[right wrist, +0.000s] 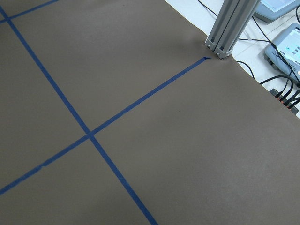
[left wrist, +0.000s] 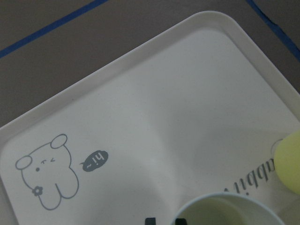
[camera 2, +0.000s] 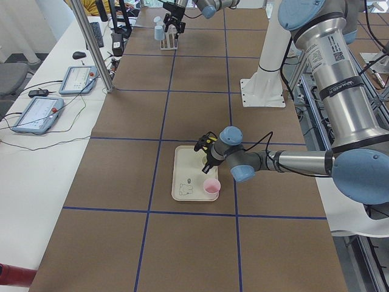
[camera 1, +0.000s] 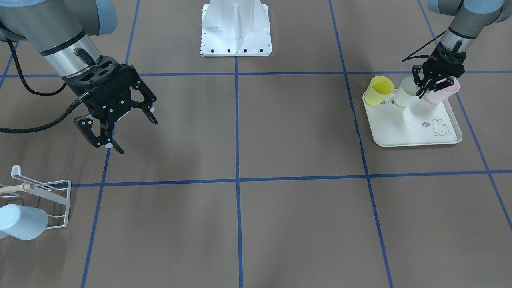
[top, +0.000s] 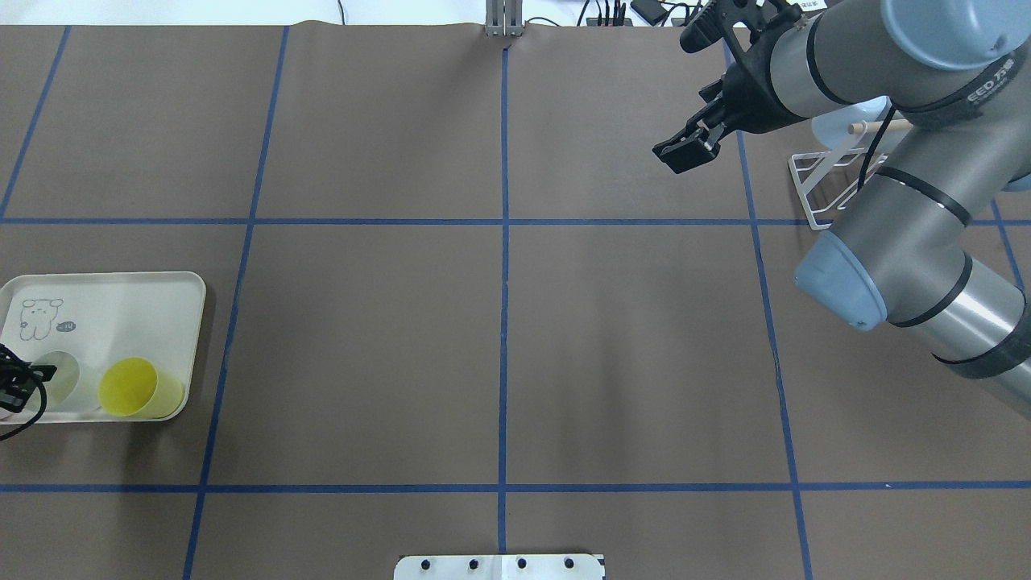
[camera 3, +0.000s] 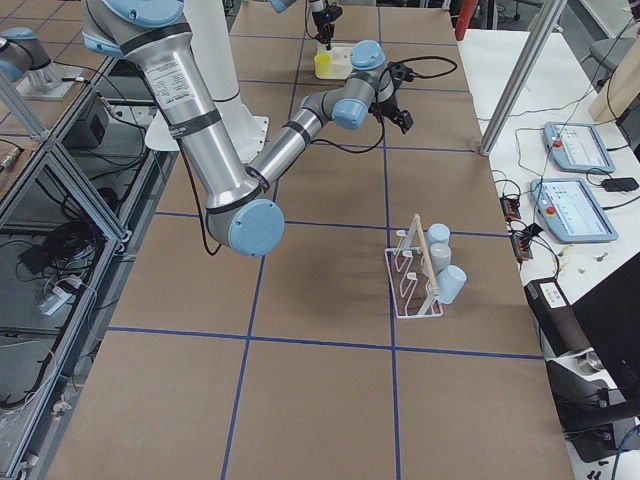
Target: Transfer IKEA cup to right arm and place on rack
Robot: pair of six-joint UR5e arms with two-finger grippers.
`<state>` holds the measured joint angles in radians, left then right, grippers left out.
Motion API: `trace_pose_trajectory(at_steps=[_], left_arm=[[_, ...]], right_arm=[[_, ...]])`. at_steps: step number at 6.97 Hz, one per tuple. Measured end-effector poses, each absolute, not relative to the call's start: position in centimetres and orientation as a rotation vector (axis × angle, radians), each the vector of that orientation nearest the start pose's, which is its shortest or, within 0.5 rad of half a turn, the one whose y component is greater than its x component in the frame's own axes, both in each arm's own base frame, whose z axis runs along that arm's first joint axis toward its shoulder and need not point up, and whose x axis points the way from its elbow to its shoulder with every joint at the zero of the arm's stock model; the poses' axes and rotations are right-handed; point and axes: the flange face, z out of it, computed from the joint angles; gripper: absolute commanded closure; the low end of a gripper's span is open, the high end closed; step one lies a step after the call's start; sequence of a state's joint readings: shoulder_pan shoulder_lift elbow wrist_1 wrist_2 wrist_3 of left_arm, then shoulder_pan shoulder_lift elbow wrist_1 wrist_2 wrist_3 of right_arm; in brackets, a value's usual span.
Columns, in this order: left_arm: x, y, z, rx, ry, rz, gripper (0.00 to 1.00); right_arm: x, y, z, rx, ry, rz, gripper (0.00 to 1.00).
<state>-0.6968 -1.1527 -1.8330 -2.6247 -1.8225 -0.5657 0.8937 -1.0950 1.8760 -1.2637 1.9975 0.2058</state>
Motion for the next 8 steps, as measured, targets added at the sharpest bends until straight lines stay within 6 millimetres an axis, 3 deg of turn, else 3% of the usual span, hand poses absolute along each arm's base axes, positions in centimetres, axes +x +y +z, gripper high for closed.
trace_pose_trajectory(at_steps=[2, 4, 5, 6, 8], left_arm=[[19.2, -31.5, 59.0, 0.559, 0.755, 0.440, 1.00], [14.4, -34.2, 58.1, 0.635, 0.737, 0.452, 1.00], [11.5, -36.5, 56.1, 0.676, 0.759, 0.440, 1.00], [10.0, -38.4, 52.6, 0.683, 0.797, 0.424, 1.00], [10.0, -40.3, 43.1, 0.632, 0.965, 0.295, 1.00]], right_arm=[[-30.5, -52.5, 21.7, 0.820, -0.821, -0.651, 0.01], [-31.2, -52.2, 21.8, 0.820, -0.828, -0.662, 0.01], [-32.2, -51.9, 22.0, 0.838, -0.845, -0.679, 0.01], [-33.7, -51.9, 22.6, 0.870, -0.872, -0.695, 0.01], [-37.0, -52.1, 25.3, 0.948, -0.943, -0.720, 0.01]])
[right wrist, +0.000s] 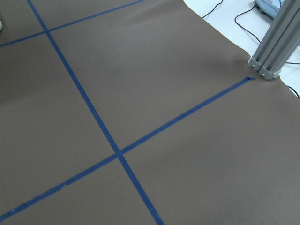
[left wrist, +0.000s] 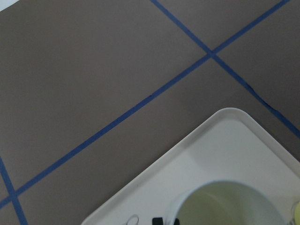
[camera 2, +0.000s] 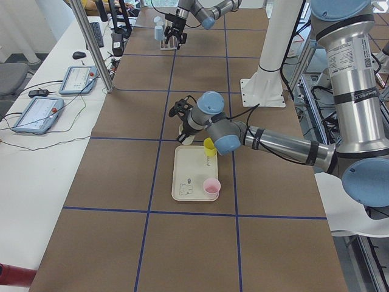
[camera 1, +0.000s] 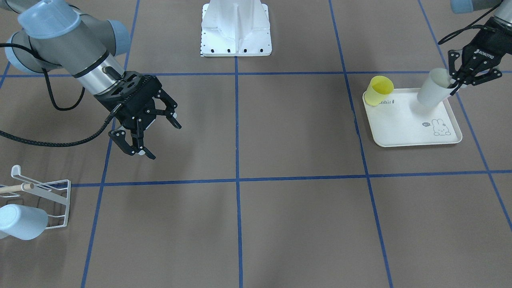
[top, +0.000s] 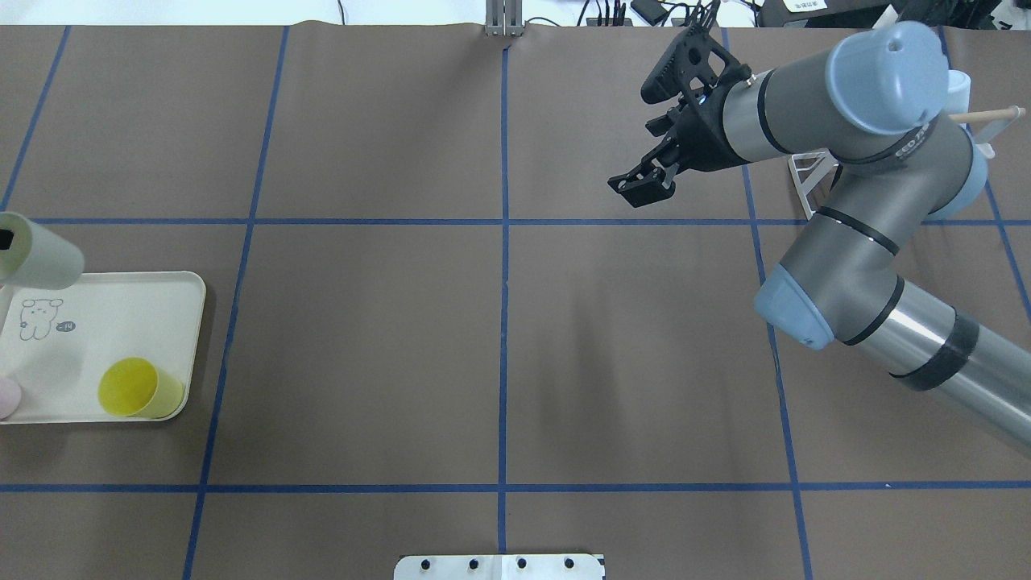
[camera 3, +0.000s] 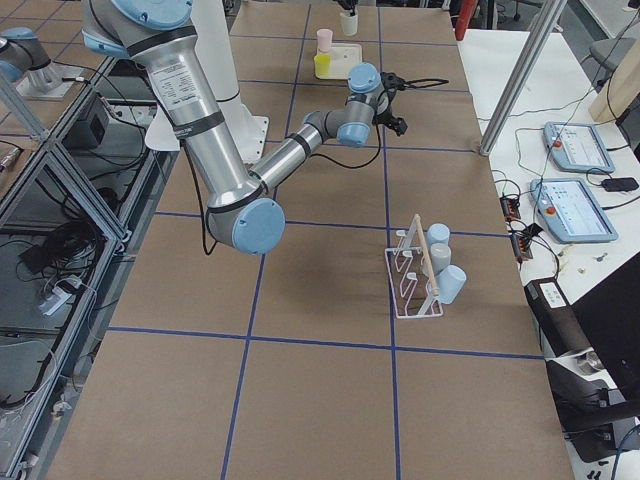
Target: Transfer IKEA cup to right arm and place on rack
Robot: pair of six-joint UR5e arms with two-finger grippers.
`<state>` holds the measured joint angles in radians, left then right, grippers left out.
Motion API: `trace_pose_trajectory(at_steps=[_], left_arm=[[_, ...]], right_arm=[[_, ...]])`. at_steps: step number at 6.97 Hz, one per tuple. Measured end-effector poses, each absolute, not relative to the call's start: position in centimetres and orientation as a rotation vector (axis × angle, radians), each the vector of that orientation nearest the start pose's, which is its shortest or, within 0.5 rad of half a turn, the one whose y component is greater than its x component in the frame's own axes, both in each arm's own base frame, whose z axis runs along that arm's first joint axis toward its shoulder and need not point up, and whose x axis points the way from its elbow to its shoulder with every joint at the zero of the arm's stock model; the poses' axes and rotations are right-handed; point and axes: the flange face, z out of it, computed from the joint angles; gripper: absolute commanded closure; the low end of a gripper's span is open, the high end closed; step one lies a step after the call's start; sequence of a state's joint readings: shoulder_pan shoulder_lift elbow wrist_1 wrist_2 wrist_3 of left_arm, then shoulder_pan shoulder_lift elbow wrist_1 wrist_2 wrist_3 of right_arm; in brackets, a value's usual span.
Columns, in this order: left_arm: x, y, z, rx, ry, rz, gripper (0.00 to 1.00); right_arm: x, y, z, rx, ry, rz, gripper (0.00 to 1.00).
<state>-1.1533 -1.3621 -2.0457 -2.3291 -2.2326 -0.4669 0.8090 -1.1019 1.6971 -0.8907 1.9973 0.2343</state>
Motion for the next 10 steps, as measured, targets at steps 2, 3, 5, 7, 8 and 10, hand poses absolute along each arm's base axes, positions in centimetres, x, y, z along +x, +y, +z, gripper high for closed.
trace_pose_trajectory(at_steps=[2, 3, 5, 7, 8, 10], left_arm=[[11.5, -42.1, 34.0, 0.537, 1.200, 0.098, 1.00], [12.3, -42.6, 30.1, 0.488, 1.306, 0.052, 1.00], [15.2, -42.4, 24.6, 0.403, 1.456, 0.070, 1.00], [20.9, -41.4, 21.4, 0.369, 1.522, 0.106, 1.00], [23.6, -40.8, 20.2, 0.362, 1.544, 0.101, 1.00], [28.9, -39.9, 17.8, 0.339, 1.586, 0.052, 1.00]], right_arm=[[-39.6, -51.3, 28.3, 1.085, -1.024, -0.751, 0.01], [-40.8, -50.2, 28.5, 1.156, -1.061, -0.760, 0.01], [-43.7, -47.3, 27.7, 1.264, -1.106, -0.750, 0.02], [-45.1, -44.4, 26.5, 1.381, -1.175, -0.729, 0.02], [-45.9, -42.7, 25.9, 1.442, -1.215, -0.708, 0.02], [-47.4, -39.3, 25.0, 1.541, -1.283, -0.643, 0.01]])
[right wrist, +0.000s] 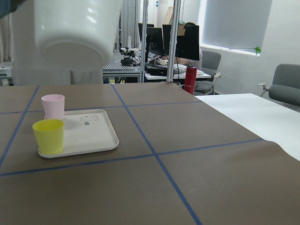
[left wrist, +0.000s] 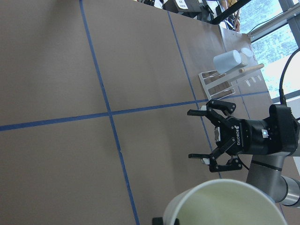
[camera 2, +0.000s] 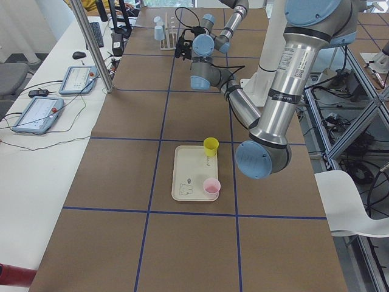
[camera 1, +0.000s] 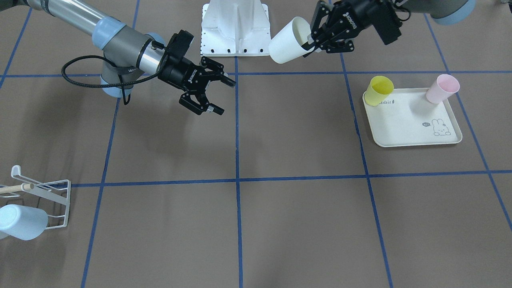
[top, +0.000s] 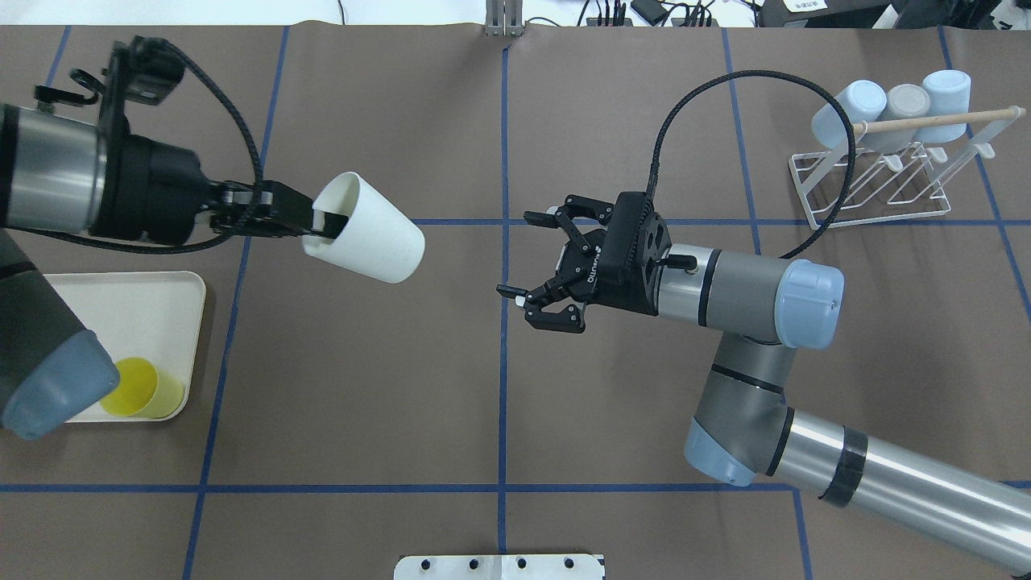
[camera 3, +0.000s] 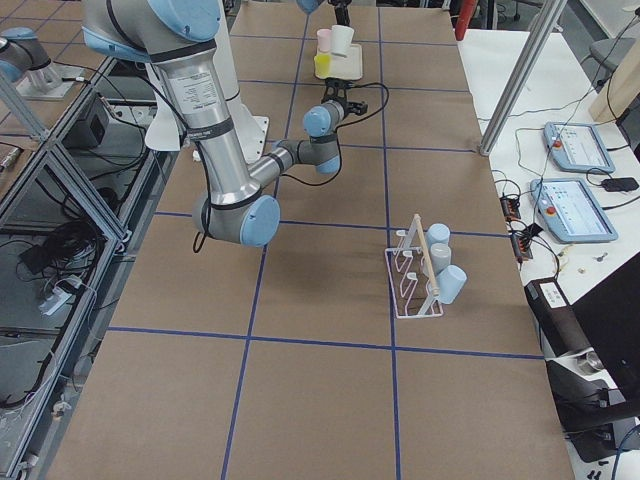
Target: Transfer IKEA cup to right arm and place on rack
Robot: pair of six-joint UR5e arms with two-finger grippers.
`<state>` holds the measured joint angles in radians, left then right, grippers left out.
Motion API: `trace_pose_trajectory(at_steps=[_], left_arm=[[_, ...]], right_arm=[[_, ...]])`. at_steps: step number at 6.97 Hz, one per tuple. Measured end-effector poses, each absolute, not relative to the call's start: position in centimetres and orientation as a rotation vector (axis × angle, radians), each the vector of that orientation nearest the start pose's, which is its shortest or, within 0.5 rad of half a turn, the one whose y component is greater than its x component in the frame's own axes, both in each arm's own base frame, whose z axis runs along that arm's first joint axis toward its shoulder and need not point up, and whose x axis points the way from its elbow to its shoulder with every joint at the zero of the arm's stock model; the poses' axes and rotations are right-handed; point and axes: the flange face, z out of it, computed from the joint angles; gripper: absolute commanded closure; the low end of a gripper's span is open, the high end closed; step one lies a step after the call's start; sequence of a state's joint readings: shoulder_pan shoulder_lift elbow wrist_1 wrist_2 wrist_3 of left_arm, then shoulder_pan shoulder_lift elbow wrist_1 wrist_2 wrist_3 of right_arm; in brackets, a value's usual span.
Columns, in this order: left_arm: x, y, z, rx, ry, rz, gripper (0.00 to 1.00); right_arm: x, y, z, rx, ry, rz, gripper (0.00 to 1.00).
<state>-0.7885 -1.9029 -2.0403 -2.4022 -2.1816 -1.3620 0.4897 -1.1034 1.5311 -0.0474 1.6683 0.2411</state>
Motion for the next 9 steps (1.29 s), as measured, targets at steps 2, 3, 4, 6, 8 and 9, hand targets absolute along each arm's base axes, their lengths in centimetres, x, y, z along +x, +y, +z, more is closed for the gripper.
trace_pose_trajectory(at_steps=[2, 3, 4, 6, 8, 9], left_arm=[[32.8, -39.8, 16.7, 0.336, 1.596, 0.017, 1.00], [33.5, -39.9, 16.7, 0.332, 1.594, 0.012, 1.00], [34.1, -39.8, 16.7, 0.333, 1.591, 0.003, 1.00], [35.6, -39.4, 16.9, 0.343, 1.583, -0.023, 1.00], [37.0, -39.1, 17.4, 0.343, 1.571, -0.039, 1.00], [37.6, -38.9, 17.6, 0.342, 1.568, -0.043, 1.00]], right_arm=[[-48.3, -37.8, 24.1, 1.569, -1.314, -0.630, 0.01], [-48.7, -37.3, 23.8, 1.571, -1.323, -0.629, 0.01], [-48.9, -36.9, 23.8, 1.570, -1.329, -0.629, 0.01], [-49.1, -36.4, 23.6, 1.576, -1.345, -0.630, 0.01], [-49.1, -36.0, 23.5, 1.582, -1.358, -0.629, 0.01], [-49.1, -36.0, 23.4, 1.584, -1.359, -0.629, 0.01]])
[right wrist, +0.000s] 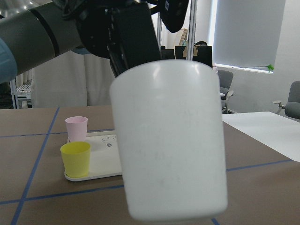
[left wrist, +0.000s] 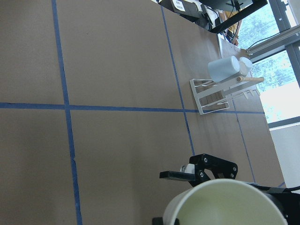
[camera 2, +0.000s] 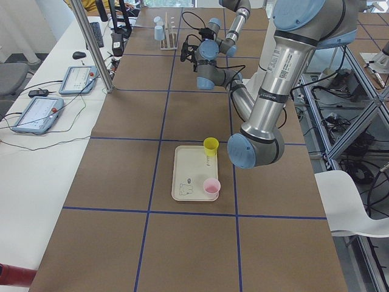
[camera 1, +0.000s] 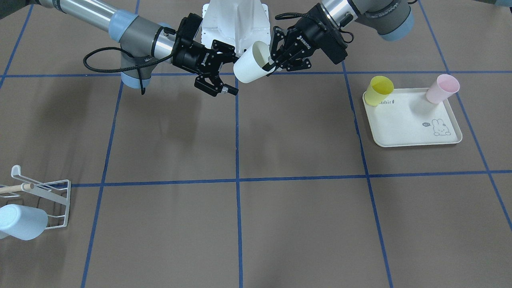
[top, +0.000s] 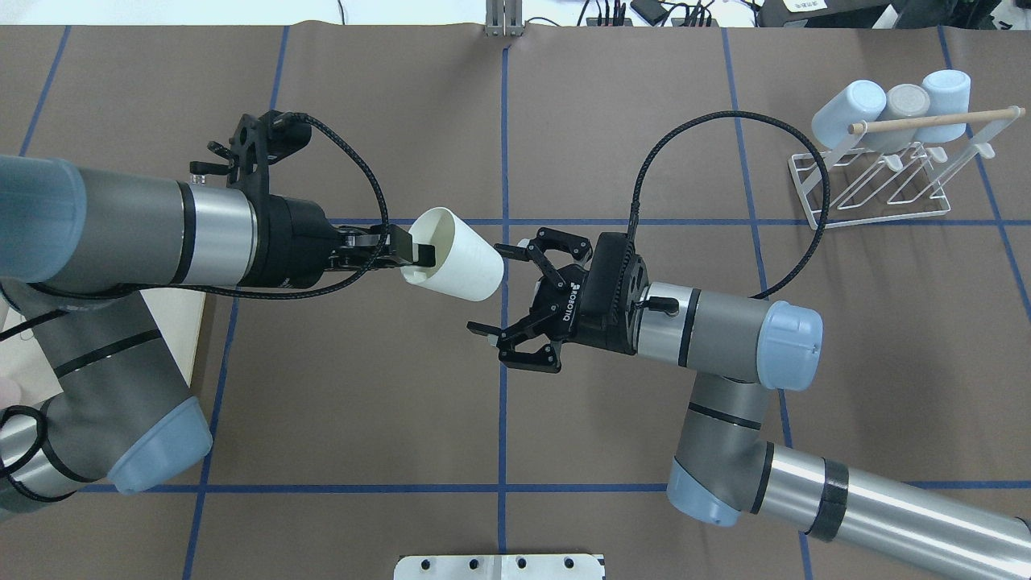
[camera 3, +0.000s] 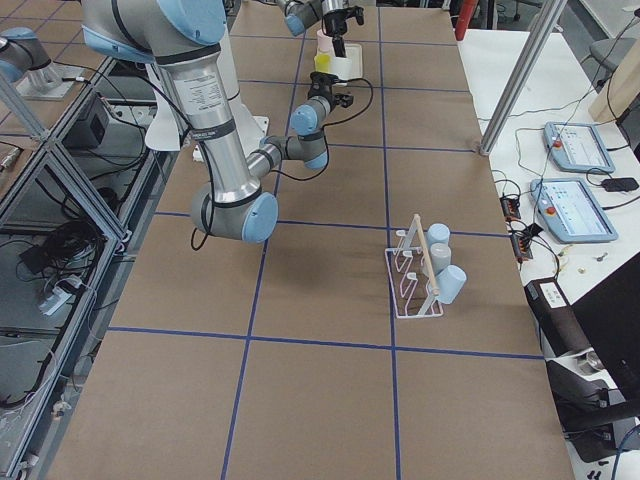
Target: Transfer IKEA cup to right arm and place on rack
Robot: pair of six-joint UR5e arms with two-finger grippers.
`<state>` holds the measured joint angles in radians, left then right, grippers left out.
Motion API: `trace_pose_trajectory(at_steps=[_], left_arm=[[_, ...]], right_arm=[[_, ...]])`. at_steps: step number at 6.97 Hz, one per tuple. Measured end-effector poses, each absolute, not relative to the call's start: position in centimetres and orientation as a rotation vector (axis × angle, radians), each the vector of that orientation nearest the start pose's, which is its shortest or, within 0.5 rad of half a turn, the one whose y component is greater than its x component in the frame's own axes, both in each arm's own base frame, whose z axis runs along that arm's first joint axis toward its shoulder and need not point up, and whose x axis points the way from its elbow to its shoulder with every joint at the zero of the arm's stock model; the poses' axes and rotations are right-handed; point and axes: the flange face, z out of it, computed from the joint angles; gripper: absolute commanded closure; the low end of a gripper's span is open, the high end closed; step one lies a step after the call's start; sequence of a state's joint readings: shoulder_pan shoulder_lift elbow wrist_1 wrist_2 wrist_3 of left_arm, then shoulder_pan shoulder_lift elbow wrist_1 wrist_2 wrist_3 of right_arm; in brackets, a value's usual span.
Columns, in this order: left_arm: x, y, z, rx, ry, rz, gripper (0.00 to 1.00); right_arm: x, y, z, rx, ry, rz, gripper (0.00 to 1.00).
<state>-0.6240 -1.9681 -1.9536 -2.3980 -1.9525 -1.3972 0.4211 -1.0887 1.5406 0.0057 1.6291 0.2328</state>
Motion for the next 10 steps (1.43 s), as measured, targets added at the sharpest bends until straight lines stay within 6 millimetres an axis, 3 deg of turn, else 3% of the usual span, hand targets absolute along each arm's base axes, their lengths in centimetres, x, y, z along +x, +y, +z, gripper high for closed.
trace_pose_trajectory(at_steps=[6, 8, 10], left_arm=[[40.0, -37.9, 18.2, 0.335, 1.553, -0.053, 1.00], [40.1, -37.8, 18.3, 0.333, 1.552, -0.053, 1.00], [40.2, -37.9, 18.4, 0.334, 1.550, -0.053, 1.00]], right_arm=[[-49.0, -35.9, 23.4, 1.587, -1.362, -0.629, 0.03], [-49.0, -35.9, 23.4, 1.587, -1.360, -0.630, 0.25], [-49.0, -35.9, 23.5, 1.587, -1.357, -0.632, 0.30]])
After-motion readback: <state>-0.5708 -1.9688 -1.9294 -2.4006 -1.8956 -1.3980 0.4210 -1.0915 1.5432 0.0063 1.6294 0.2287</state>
